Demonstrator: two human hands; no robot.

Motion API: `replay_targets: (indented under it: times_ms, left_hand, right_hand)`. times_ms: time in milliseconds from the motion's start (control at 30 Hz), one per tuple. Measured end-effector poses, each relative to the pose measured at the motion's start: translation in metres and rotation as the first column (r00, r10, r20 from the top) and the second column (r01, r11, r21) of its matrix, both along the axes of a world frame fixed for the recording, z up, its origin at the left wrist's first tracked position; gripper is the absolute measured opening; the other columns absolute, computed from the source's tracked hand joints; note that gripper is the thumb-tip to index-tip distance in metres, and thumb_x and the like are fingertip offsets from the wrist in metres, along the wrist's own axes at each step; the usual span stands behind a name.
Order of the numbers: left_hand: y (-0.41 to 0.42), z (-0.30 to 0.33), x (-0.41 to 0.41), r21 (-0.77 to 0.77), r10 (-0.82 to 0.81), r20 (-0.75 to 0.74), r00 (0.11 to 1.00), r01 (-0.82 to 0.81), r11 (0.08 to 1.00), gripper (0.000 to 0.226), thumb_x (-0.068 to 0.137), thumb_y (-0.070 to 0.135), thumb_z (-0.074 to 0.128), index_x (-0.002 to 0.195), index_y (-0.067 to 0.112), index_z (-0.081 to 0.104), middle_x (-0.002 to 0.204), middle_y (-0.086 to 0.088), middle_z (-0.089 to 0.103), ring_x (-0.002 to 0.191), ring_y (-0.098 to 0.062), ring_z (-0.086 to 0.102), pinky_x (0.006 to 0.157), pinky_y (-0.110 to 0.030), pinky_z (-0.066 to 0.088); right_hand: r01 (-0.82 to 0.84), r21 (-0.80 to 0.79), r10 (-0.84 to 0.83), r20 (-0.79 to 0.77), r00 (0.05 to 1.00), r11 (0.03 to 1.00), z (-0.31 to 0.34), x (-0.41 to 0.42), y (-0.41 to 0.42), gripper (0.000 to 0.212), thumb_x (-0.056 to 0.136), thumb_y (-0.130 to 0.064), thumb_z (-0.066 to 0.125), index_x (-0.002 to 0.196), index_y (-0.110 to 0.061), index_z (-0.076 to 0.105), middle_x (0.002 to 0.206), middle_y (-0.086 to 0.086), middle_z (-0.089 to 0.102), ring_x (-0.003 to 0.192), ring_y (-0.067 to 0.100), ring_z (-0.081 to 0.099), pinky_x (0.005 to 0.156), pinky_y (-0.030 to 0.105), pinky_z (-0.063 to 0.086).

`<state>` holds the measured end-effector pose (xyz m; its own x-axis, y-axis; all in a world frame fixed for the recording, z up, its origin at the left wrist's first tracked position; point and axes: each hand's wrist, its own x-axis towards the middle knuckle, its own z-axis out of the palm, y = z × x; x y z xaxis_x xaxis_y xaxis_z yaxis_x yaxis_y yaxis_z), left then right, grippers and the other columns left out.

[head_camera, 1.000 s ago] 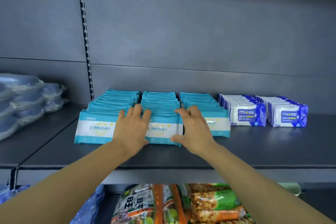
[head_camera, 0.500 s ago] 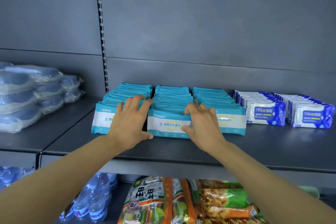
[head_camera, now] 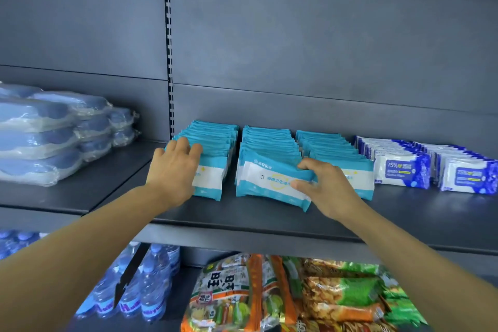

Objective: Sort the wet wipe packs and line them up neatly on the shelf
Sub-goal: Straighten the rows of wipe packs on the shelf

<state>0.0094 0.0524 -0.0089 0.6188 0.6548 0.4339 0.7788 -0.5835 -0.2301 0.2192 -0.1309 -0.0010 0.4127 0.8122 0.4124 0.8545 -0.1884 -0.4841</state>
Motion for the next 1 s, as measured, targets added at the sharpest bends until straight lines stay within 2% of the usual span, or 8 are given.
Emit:
replay_targets:
  times_ms: [133,233,333,467,667,733,833,1000]
  left_hand:
    - [-0.004,0.007,-0.004,0.132,0.043,-0.05,0.998,-0.036,0.991,0.046,0.081,0.029,0.063,0.123,0.022,0.047,0.12,-0.002,0.045,0.112,-0.024,0.04,0.087,-0.033,0.034]
    - [-0.015,0.014,-0.004,0.146,0.039,-0.105,0.994,-0.023,0.989,0.034,0.084,0.018,0.053,0.116,0.024,0.046,0.111,0.008,0.057,0.11,-0.018,0.047,0.088,-0.033,0.031]
    - [-0.033,0.022,0.005,0.111,-0.04,-0.104,0.994,0.052,0.992,0.039,0.08,0.007,0.048,0.115,0.023,0.041,0.105,0.008,0.061,0.103,-0.016,0.057,0.089,-0.034,0.031]
    - [-0.067,0.031,0.034,0.046,-0.196,-0.019,0.98,0.197,0.979,0.044,0.084,0.004,0.047,0.123,0.022,0.04,0.118,0.004,0.057,0.111,-0.021,0.055,0.091,-0.036,0.032]
    - [-0.12,0.035,0.097,-0.068,-0.323,-0.05,0.945,0.32,0.945,0.043,0.088,0.002,0.046,0.126,0.019,0.038,0.117,-0.001,0.056,0.108,-0.026,0.053,0.09,-0.036,0.033]
    - [-0.129,0.034,0.113,-0.095,-0.339,-0.052,0.939,0.333,0.938,0.042,0.089,0.003,0.049,0.125,0.02,0.037,0.114,-0.001,0.058,0.104,-0.025,0.052,0.086,-0.036,0.033]
    - [-0.139,0.034,0.133,-0.124,-0.348,-0.039,0.937,0.341,0.932,0.043,0.089,0.002,0.049,0.125,0.02,0.035,0.105,0.0,0.059,0.095,-0.022,0.049,0.081,-0.034,0.031]
    - [-0.148,0.035,0.161,-0.169,-0.336,-0.034,0.941,0.326,0.93,0.043,0.089,0.001,0.048,0.126,0.018,0.036,0.103,-0.002,0.059,0.09,-0.02,0.041,0.078,-0.032,0.026]
  right_hand:
    - [0.017,0.007,-0.017,-0.034,0.999,1.0,0.002,0.017,-0.026,0.009,0.089,-0.019,0.065,0.096,-0.019,0.058,0.101,-0.003,0.061,0.083,0.011,0.053,0.063,0.012,0.041]
    - [0.058,0.006,-0.058,-0.037,0.998,0.998,0.004,0.036,-0.043,0.01,0.089,-0.018,0.064,0.096,-0.022,0.056,0.105,-0.002,0.061,0.087,0.013,0.055,0.062,0.014,0.042]
    - [0.088,0.015,-0.087,-0.051,0.995,0.996,0.01,0.057,-0.058,0.015,0.09,-0.017,0.062,0.104,-0.018,0.057,0.111,-0.001,0.059,0.092,0.014,0.055,0.061,0.012,0.04]
    - [0.143,0.005,-0.142,-0.08,0.987,0.99,0.019,0.086,-0.073,0.023,0.091,-0.015,0.061,0.114,-0.014,0.057,0.111,0.001,0.055,0.091,0.017,0.053,0.068,0.021,0.038]
    - [0.108,-0.046,-0.113,-0.108,0.988,0.993,0.01,0.127,-0.067,0.017,0.088,-0.01,0.063,0.099,-0.019,0.054,0.112,0.004,0.057,0.089,0.016,0.052,0.058,0.013,0.037]
    - [0.107,-0.017,-0.108,-0.08,0.991,0.994,0.004,0.133,-0.061,0.018,0.086,-0.01,0.066,0.101,-0.015,0.057,0.112,0.005,0.059,0.091,0.017,0.052,0.063,0.01,0.041]
    - [0.171,0.042,-0.171,0.001,0.985,0.984,-0.003,0.14,-0.054,0.032,0.082,-0.018,0.072,0.107,-0.013,0.054,0.11,0.002,0.06,0.092,0.019,0.055,0.077,0.031,0.048]
    - [0.185,0.077,-0.192,0.102,0.976,0.98,-0.007,0.149,-0.052,0.05,0.075,-0.025,0.079,0.107,-0.015,0.041,0.106,0.002,0.05,0.088,0.015,0.047,0.07,0.029,0.041]
